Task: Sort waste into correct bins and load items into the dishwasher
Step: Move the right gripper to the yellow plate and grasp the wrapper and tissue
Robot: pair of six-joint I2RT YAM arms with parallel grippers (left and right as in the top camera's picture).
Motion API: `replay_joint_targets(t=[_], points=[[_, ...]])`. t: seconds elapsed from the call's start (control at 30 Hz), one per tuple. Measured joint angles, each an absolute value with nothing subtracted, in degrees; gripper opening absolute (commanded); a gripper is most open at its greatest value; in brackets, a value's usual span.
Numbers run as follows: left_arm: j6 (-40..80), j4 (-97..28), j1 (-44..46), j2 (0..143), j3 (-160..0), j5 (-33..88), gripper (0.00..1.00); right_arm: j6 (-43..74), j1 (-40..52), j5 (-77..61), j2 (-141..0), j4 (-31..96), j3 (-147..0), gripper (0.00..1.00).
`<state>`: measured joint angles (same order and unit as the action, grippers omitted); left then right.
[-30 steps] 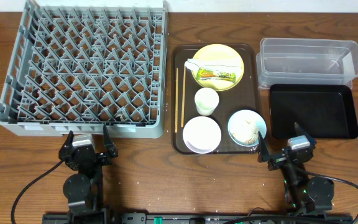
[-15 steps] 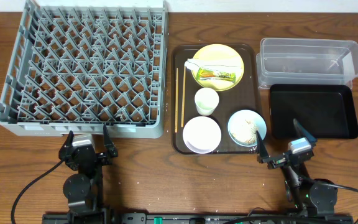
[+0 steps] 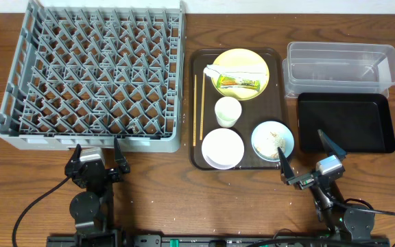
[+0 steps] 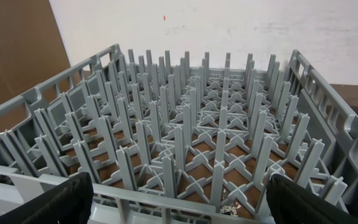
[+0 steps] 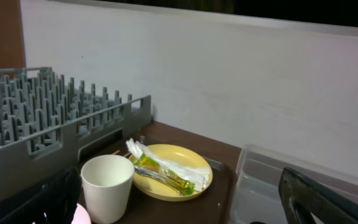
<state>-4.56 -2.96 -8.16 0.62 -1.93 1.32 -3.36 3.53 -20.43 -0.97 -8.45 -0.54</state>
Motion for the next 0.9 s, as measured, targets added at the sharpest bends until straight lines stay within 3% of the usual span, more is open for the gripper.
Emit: replay_joint_targets(t=[0.43, 0.9], points=[[-4.56, -2.96, -8.16, 0.62, -1.93, 1.32, 0.91, -3.14, 3.53, -24.64, -3.36, -9.34, -8.99, 0.99], [-4.54, -2.96, -8.16, 0.62, -1.93, 1.32, 0.91, -3.11, 3.49, -31.40, -27.16, -5.74, -26.87, 0.99]])
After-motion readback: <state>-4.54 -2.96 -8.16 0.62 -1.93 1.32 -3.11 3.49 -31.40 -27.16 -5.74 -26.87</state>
